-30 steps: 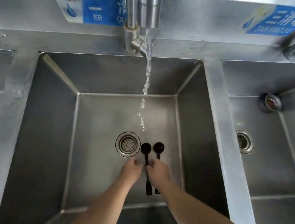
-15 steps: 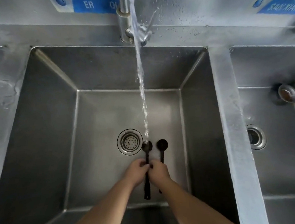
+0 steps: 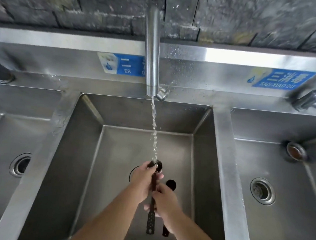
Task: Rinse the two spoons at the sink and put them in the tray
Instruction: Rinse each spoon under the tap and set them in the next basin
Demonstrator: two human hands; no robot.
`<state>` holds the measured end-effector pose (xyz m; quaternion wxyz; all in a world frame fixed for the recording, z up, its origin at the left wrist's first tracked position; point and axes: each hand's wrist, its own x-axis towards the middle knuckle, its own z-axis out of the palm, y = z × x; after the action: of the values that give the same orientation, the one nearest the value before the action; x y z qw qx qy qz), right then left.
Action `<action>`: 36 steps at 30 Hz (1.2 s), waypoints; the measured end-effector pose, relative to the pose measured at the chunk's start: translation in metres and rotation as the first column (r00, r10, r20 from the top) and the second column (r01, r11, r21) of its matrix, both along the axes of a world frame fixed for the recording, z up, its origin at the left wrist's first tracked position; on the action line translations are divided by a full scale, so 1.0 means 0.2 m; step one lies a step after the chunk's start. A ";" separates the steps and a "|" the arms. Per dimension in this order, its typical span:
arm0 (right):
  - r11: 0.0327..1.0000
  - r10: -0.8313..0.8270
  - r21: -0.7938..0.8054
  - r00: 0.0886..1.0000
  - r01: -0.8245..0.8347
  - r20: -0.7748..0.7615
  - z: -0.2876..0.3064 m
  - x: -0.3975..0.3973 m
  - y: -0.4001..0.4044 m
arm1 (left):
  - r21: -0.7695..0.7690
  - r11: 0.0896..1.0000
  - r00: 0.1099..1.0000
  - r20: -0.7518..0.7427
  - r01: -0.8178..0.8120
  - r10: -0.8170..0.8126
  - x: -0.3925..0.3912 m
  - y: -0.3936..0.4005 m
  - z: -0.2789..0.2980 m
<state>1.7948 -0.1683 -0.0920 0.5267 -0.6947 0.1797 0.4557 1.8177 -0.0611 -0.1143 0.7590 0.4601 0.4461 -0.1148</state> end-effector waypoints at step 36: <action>0.938 -0.328 0.232 0.878 0.259 0.349 0.68 -0.03 0.02 | 0.129 0.947 0.911 0.262 0.295 -0.319 0.02 0.13 0.82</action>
<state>1.7892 -0.1652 0.0450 0.6745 -0.6847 0.1359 0.2404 1.8212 -0.0342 0.0507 0.7663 0.5683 0.2611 -0.1471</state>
